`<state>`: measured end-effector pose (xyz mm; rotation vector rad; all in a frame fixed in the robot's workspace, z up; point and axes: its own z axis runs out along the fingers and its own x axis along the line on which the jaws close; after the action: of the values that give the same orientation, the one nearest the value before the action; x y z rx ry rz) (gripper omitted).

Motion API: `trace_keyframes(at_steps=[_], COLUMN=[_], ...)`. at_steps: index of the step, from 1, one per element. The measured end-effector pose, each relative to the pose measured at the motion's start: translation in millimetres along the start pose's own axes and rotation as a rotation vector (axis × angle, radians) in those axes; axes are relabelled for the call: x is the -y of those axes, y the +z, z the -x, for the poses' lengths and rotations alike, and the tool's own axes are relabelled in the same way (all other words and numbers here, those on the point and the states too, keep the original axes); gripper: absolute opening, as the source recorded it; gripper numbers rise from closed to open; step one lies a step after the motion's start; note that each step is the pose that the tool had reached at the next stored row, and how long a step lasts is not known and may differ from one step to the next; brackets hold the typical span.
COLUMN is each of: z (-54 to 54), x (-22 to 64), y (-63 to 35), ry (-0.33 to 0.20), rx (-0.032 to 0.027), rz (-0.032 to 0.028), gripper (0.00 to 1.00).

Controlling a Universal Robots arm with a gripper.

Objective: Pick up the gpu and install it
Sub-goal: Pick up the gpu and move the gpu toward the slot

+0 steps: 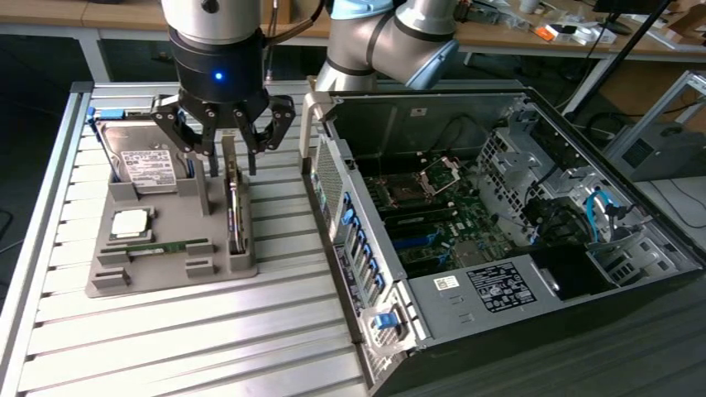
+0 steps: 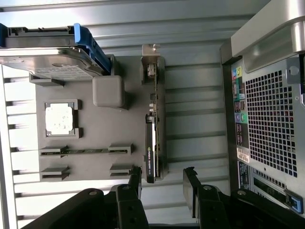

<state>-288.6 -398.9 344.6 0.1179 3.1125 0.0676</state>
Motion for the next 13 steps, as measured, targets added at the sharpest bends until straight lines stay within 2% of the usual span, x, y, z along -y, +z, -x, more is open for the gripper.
trace_keyframes(at_steps=[13], z=[-0.1], x=[0.2], y=[3.8], ry=[0.0], rx=[0.0], rz=[0.0], gripper=[0.48])
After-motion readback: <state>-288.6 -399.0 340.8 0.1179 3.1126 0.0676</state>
